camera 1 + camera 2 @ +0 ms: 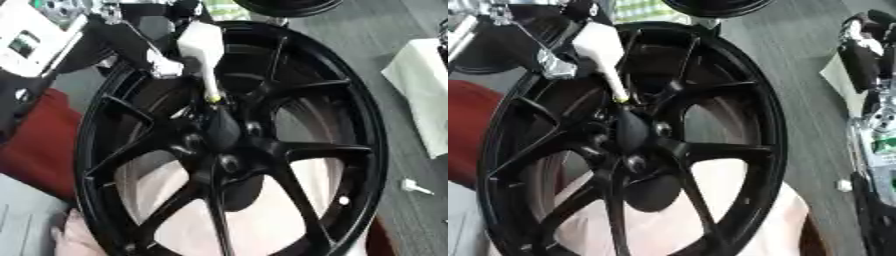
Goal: Pull the pin out of the wheel hub.
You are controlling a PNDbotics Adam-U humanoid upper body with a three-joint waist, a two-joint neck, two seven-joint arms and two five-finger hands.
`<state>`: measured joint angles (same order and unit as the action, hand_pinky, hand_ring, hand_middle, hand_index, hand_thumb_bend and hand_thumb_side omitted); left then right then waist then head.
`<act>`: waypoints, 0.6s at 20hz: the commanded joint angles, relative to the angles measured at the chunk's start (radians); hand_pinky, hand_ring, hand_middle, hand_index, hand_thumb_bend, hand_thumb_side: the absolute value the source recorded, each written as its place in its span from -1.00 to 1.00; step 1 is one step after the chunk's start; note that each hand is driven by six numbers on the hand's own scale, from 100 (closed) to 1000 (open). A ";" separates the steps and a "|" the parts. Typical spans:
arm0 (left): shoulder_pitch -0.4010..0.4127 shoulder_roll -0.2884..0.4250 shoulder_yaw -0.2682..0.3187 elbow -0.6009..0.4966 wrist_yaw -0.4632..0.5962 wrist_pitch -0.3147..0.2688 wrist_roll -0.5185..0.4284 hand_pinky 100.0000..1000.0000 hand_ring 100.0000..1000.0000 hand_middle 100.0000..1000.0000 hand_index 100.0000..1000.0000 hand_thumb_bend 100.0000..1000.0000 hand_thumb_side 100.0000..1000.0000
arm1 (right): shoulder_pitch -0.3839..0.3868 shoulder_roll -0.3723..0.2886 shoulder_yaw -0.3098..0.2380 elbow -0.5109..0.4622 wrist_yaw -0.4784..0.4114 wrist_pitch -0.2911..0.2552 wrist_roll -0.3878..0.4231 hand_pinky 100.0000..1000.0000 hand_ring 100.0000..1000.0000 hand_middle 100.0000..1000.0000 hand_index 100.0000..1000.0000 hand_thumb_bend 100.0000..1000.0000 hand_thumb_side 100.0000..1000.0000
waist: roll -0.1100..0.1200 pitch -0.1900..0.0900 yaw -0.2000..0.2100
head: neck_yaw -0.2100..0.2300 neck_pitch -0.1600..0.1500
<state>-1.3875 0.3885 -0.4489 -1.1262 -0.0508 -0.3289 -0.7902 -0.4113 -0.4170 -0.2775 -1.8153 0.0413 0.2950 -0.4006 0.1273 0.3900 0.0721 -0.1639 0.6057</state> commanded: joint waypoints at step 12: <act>0.186 0.427 0.316 -0.161 0.294 -0.022 0.023 0.00 -0.16 -0.66 -0.42 -1.00 -0.68 | 0.030 -0.042 -0.045 -0.020 -0.002 0.006 -0.048 0.72 0.91 0.43 0.66 -1.00 0.00 | 0.011 -0.061 0.079 | -0.069 0.039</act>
<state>-1.1884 0.7323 -0.1777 -1.2608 0.2140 -0.3302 -0.7738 -0.3757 -0.4278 -0.3107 -1.8152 0.0412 0.3013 -0.4393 0.1305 0.3804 0.1521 -0.2227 0.6410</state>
